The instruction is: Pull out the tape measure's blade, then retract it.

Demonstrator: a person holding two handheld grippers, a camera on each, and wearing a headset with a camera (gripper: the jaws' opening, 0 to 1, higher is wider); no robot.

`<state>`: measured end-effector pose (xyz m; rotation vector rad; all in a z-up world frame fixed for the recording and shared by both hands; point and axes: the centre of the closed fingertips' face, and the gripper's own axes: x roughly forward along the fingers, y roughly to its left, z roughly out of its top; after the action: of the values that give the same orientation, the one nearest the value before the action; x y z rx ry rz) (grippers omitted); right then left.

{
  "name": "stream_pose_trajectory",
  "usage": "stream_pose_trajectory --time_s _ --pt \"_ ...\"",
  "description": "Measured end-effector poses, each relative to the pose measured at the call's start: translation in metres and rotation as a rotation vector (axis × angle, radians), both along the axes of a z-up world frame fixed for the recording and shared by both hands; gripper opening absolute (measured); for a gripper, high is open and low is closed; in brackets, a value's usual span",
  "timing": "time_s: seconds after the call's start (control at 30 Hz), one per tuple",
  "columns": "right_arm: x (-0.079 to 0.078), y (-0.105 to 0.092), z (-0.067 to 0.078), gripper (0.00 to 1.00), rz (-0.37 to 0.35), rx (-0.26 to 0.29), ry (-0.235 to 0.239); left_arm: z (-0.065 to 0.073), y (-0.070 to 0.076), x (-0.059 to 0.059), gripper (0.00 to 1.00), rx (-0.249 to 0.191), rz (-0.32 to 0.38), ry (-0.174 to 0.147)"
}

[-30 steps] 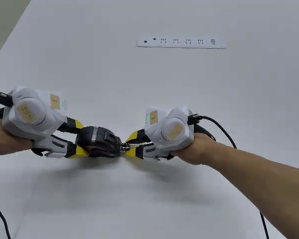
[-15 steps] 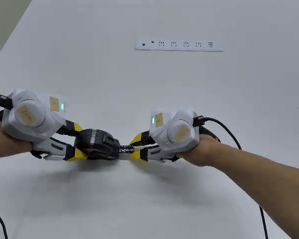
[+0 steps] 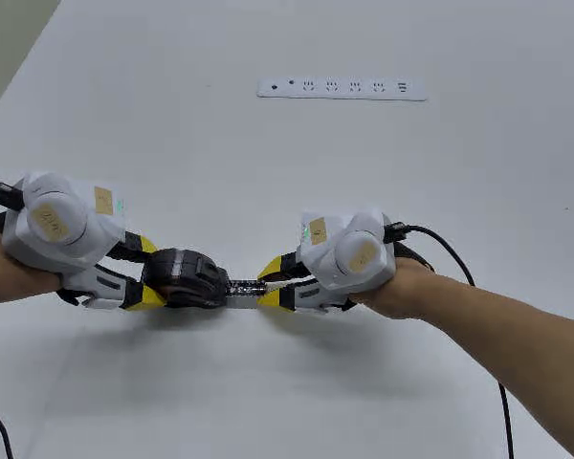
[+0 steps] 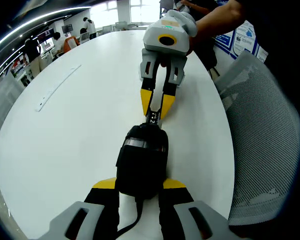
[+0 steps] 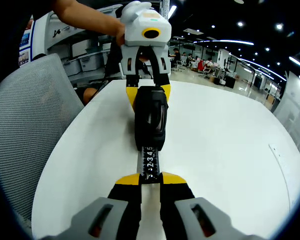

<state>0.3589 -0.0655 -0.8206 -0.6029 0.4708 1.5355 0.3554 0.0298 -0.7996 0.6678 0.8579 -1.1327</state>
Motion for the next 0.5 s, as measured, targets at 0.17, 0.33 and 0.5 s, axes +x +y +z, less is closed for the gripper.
stream_pose_trajectory --time_s 0.17,0.33,0.5 --pt "0.000 -0.006 0.000 0.11 0.001 -0.002 0.003 0.001 0.000 0.000 0.27 0.001 -0.003 0.001" --pt "0.000 -0.010 0.000 0.11 0.001 -0.002 0.005 0.001 -0.001 0.000 0.27 0.004 -0.005 0.002" --pt "0.000 -0.013 0.000 0.11 0.002 -0.004 0.003 0.002 -0.001 0.000 0.27 0.005 -0.006 0.003"
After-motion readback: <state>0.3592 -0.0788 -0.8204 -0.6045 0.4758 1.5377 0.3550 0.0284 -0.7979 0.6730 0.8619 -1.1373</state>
